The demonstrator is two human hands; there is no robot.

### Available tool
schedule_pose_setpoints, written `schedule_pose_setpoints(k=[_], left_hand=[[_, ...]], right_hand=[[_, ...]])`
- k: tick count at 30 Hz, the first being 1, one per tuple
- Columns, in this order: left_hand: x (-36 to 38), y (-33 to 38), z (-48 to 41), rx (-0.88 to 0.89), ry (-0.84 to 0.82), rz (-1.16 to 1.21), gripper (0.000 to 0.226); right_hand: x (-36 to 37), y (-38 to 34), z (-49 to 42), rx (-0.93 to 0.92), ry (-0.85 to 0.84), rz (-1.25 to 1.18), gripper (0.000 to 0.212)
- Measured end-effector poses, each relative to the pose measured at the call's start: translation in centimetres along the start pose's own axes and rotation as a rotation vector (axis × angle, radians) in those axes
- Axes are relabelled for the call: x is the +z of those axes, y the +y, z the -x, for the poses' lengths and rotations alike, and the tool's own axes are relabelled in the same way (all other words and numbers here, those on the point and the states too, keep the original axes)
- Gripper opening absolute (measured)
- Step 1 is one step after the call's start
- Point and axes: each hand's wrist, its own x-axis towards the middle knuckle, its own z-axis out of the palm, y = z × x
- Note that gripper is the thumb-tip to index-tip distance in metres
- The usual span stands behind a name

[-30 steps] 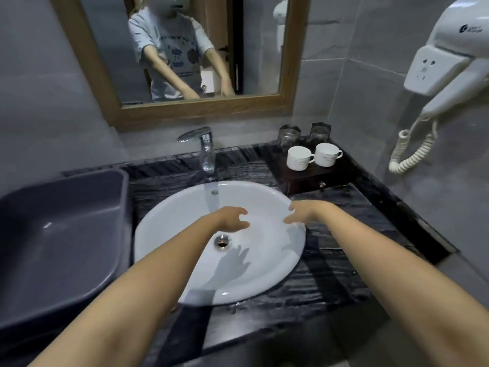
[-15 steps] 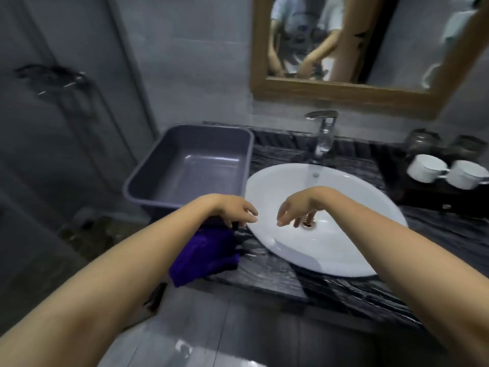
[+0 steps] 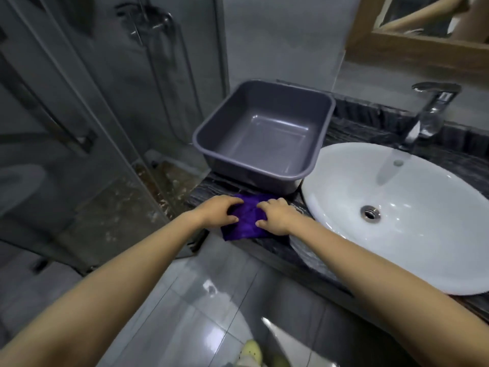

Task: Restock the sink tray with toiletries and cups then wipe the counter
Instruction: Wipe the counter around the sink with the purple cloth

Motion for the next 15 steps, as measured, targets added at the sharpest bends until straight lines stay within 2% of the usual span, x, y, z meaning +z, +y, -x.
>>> schedule_pose_setpoints(k=[3, 6, 10, 15], left_hand=[[2.5, -0.1, -0.3, -0.030, 0.103, 0.055, 0.067], [3.9, -0.3, -0.6, -0.071, 0.233, 0.079, 0.068], [4.6, -0.4, -0.4, -0.059, 0.248, 0.061, 0.053], [4.0, 0.1, 0.0, 0.046, 0.303, -0.004, 0.039]], right_hand=[[4.1, 0.3, 0.5, -0.001, 0.235, 0.072, 0.058], [6.4, 0.5, 0.9, -0.001, 0.432, -0.007, 0.052], [7.2, 0.6, 1.1, 0.026, 0.473, -0.092, 0.048], [6.5, 1.1, 1.3, 0.054, 0.417, -0.179, 0.052]])
